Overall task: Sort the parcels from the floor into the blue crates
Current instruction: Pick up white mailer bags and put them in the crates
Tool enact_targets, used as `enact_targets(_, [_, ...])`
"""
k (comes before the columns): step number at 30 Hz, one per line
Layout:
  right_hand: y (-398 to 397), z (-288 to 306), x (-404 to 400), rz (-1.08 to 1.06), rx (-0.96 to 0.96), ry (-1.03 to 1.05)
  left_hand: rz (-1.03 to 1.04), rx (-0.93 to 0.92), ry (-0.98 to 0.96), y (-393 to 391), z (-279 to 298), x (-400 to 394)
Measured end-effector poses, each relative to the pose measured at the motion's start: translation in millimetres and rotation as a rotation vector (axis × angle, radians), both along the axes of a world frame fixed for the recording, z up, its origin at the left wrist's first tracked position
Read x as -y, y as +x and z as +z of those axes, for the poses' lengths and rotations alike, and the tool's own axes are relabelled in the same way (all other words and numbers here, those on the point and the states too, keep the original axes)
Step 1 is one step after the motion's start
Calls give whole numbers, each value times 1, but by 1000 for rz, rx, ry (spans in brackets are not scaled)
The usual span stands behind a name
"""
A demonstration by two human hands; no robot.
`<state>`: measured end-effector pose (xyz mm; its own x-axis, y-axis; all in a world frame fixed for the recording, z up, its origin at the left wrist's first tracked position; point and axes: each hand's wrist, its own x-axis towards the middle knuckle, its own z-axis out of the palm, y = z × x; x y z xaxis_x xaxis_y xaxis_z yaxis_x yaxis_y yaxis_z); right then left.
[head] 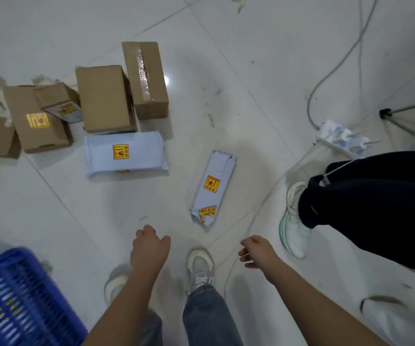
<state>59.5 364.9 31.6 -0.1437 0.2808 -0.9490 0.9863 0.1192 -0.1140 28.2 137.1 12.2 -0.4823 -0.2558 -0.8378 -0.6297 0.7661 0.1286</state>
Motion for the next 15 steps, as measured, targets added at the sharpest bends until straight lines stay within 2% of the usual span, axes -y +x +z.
enact_targets(6, [-20, -57, -3, -61, -67, 19, -196, 21, 169, -26, -49, -48])
enact_targets(12, [-32, -134, 16, -35, -33, -36, -103, 90, 255, -35, -131, -58])
enact_targets(15, [-39, -172, 25, -60, -23, -12, -108, 68, 294, -36, -170, -58])
